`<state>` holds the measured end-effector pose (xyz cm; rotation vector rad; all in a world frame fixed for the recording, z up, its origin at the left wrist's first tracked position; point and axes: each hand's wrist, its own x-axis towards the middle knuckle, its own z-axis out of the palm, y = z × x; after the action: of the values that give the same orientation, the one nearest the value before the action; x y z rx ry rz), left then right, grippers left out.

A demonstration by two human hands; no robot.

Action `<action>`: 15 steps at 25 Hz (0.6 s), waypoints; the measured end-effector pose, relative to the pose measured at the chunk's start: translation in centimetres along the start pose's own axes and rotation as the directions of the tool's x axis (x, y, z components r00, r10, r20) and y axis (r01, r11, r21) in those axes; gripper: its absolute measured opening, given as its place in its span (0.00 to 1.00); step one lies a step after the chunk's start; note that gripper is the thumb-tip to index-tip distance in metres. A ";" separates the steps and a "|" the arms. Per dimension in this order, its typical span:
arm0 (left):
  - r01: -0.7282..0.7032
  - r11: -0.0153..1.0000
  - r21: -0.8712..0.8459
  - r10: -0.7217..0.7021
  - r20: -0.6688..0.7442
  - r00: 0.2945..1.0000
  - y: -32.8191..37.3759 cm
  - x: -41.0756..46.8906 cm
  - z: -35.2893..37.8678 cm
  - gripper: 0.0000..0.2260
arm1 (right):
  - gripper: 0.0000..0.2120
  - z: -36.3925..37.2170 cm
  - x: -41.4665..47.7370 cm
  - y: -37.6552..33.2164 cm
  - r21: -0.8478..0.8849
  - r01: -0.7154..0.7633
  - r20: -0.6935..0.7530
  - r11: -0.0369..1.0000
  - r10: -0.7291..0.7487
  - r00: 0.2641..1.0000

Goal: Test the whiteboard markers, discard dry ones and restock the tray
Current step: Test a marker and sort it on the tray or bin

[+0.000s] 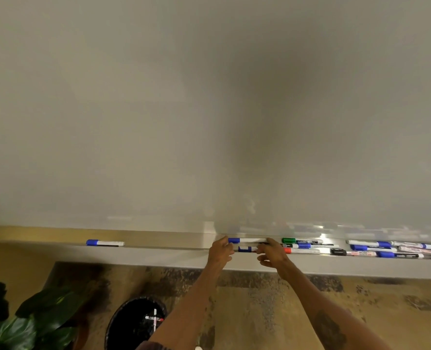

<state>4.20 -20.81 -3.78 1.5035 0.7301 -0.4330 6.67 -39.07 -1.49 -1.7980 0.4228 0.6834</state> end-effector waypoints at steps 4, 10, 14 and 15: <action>-0.059 0.995 -0.084 0.054 -0.069 0.996 0.3 -0.2 0.1 0.09 | 0.05 0.6 -0.6 -0.3 0.132 0.023 -0.066 0.991 -0.014 0.998; -0.210 0.957 -0.201 0.131 -0.345 0.929 0.8 -2.1 0.1 0.07 | 0.05 2.5 -1.9 -0.4 0.393 0.106 -0.244 0.913 -0.008 0.970; -0.306 0.926 -0.222 0.183 -0.444 0.877 2.1 -4.5 -0.7 0.09 | 0.03 2.9 -3.2 -1.3 0.604 0.091 -0.167 0.792 0.014 0.986; -0.326 0.913 -0.246 0.184 -0.465 0.866 2.3 -4.8 -1.0 0.09 | 0.04 2.9 -3.6 -1.6 0.631 0.088 -0.130 0.771 -0.007 0.991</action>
<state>2.08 -20.59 1.19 1.3730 0.8801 0.2321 4.17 -36.01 1.31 -1.1905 0.6059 0.3277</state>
